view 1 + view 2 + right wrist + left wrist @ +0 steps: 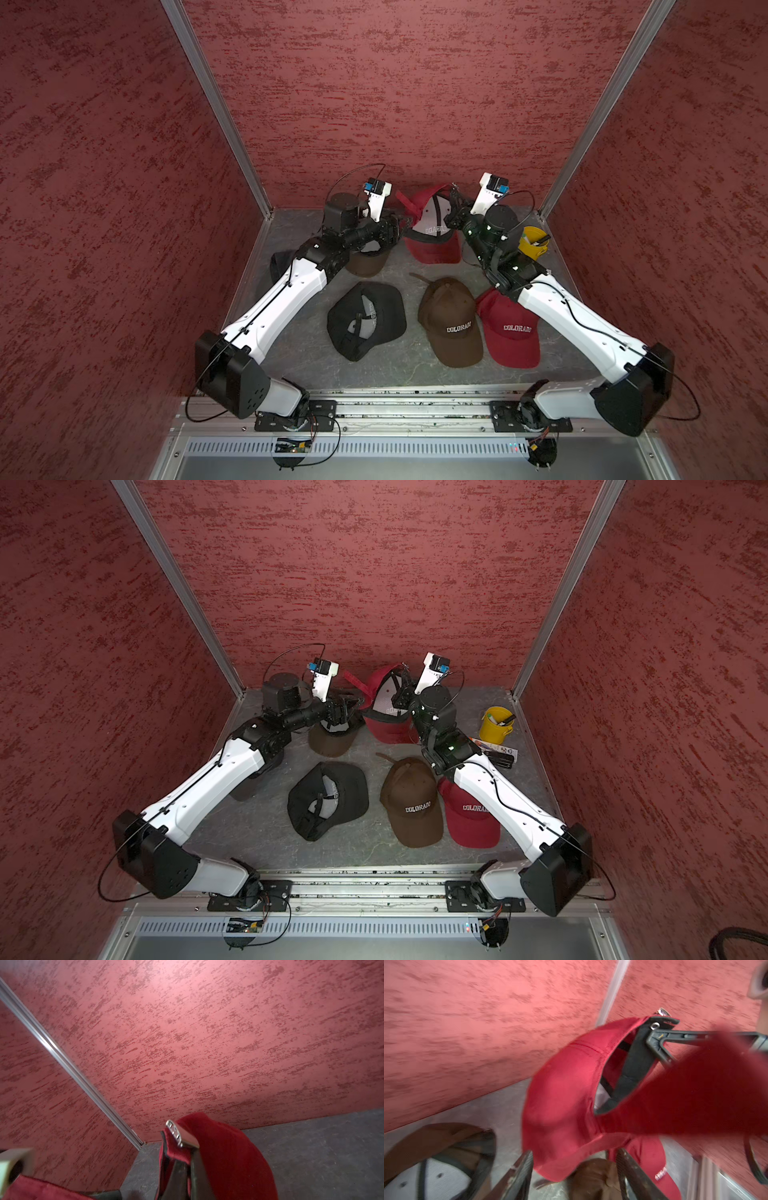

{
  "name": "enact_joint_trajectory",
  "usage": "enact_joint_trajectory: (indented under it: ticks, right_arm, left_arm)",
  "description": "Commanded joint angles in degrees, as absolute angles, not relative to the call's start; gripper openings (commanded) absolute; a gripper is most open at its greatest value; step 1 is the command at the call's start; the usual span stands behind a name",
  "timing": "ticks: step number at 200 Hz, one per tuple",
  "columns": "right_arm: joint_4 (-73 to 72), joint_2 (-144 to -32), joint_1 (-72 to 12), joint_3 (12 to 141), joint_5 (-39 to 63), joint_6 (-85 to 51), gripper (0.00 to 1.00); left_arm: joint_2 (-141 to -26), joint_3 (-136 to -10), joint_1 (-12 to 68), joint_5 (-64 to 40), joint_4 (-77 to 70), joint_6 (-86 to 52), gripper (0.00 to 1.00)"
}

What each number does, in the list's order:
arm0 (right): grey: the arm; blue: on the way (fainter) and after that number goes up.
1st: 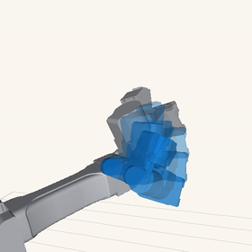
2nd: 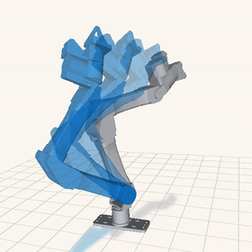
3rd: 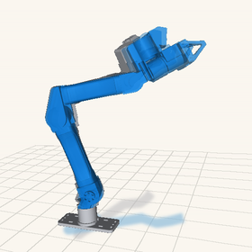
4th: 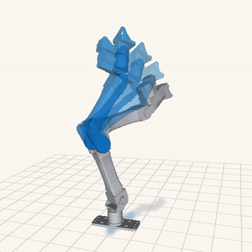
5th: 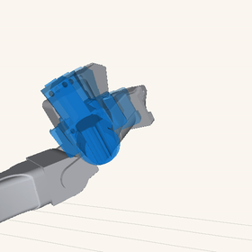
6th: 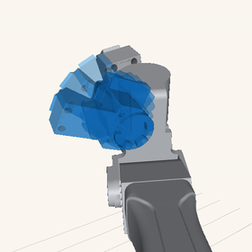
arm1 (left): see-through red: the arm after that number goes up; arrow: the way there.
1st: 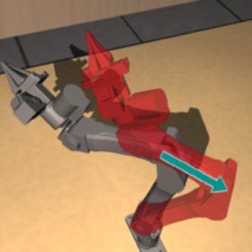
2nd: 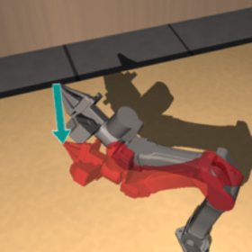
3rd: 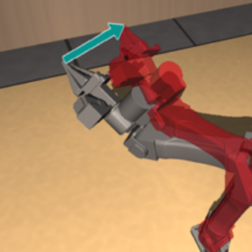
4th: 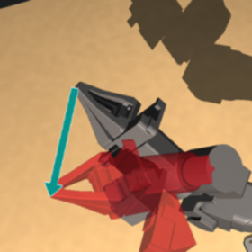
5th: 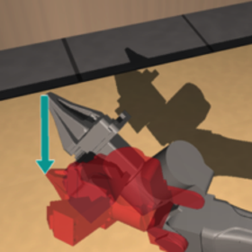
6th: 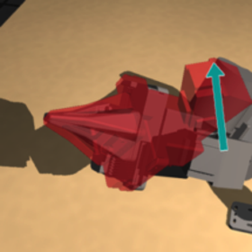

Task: Open the adjustable buckle of the baseball cap
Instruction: Place the baseball cap at the center of the board.

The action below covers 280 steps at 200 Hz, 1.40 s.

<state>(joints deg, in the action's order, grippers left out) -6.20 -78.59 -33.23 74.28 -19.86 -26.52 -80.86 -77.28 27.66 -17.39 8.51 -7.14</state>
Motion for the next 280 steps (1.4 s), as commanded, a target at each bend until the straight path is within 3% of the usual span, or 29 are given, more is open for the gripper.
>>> enact_joint_trajectory:
  ticks: [1,43,106,227,252,280]
  right_arm:
    - [-3.27,-79.75,-33.63,77.69,-25.55,-31.87,0.00]
    - [-1.41,-81.97,-33.84,81.90,-27.94,-36.10,0.00]
    - [1.31,-84.58,-33.82,85.15,-28.04,-42.49,0.00]
    - [5.09,-83.58,-34.89,84.03,-29.44,-50.20,0.00]
    - [5.54,-83.58,-34.94,83.60,-29.88,-50.66,0.00]
    - [5.63,-83.53,-34.98,83.61,-29.64,-50.15,0.00]
  left_arm:
    - [-77.56,-74.17,29.81,-7.72,4.19,-8.17,0.66]
    - [-75.56,-66.61,37.70,-7.00,-4.55,-5.67,0.68]
    - [-82.00,-61.18,44.65,-5.24,-19.55,-5.62,0.73]
    - [-102.90,-74.27,50.19,12.64,-19.47,-6.75,0.76]
    - [-105.10,-76.34,49.92,12.24,-17.54,-7.39,0.73]
    - [-105.64,-76.68,49.35,10.22,-16.54,-8.39,0.59]
